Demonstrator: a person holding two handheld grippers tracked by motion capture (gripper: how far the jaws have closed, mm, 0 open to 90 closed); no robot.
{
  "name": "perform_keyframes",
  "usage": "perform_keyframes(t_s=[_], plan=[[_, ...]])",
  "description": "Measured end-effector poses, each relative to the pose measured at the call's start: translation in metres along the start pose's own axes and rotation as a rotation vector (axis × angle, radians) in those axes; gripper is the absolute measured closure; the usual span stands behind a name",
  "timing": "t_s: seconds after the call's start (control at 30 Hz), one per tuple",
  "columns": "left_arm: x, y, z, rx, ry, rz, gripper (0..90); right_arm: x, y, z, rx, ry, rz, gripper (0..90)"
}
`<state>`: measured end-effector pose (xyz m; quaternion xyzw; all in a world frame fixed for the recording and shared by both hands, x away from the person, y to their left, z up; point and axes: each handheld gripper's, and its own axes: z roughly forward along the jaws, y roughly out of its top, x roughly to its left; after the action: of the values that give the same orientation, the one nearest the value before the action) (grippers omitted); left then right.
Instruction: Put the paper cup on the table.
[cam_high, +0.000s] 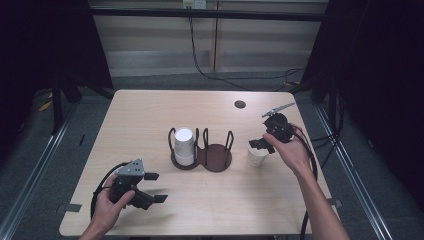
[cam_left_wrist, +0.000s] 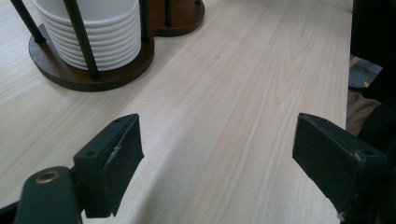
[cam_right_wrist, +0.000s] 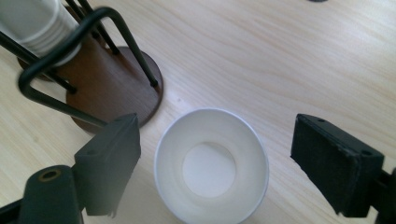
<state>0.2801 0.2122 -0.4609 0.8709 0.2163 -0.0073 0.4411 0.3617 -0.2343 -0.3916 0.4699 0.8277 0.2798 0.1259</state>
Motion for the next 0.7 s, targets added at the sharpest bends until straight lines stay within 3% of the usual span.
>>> perform_keyframes(t_s=[0.13, 0.2, 0.4, 0.7], plan=[[0.0, 0.0, 0.0, 0.005, 0.003, 0.005, 16.1, 0.006, -0.003, -0.008, -0.076, 0.012, 0.023, 16.0], [-0.001, 0.0, 0.0, 0.003, 0.001, 0.006, 16.1, 0.009, -0.004, -0.009, -0.097, 0.025, 0.024, 16.1], [-0.001, 0.0, 0.0, 0.007, -0.002, 0.013, 16.1, 0.021, -0.014, -0.007, -0.158, 0.007, 0.012, 16.7], [-0.001, 0.001, -0.001, -0.003, 0.0, 0.01, 16.1, 0.038, -0.033, -0.01, -0.29, 0.03, 0.018, 16.7]])
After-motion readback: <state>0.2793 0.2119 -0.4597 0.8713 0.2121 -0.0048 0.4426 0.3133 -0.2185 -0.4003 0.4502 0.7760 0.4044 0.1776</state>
